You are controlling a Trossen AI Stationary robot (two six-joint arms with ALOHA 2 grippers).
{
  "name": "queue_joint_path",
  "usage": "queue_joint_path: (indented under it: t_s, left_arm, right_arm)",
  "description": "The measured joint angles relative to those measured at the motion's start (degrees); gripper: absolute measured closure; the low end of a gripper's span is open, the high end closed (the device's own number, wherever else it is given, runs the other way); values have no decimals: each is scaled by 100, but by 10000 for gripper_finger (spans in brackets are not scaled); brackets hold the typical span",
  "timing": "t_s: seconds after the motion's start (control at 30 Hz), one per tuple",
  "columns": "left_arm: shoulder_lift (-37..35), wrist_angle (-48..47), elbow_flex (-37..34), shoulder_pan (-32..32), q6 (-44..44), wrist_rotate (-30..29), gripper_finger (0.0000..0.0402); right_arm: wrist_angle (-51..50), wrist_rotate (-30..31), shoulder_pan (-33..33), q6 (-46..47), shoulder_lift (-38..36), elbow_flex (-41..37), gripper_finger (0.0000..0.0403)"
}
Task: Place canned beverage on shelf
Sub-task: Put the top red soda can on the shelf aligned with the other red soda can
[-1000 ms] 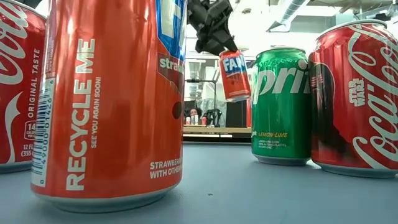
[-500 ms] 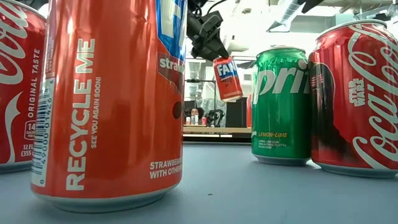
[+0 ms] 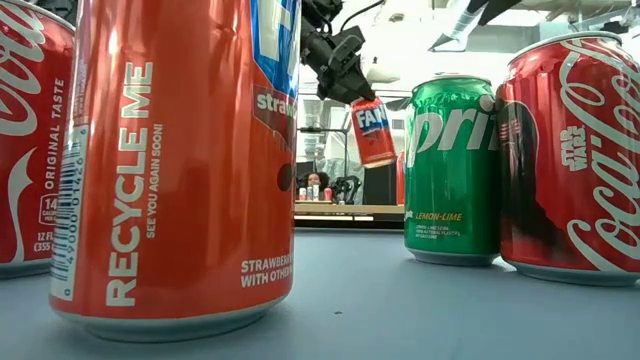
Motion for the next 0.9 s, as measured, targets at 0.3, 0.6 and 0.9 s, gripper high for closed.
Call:
queue_joint_path:
  t_s: [0.3,0.6,0.9]
  left_arm:
    - [1487,-1579,2269,-32,341,2,166]
    - [1388,-1335,1861,-74,421,47,166]
    - [1395,-1584,1857,-113,688,-5,160]
  right_arm:
    - [18,-85,-62,0,2,0,117]
    - [14,-103,-27,5,2,0,117]
    - [13,-101,-30,-20,2,0,117]
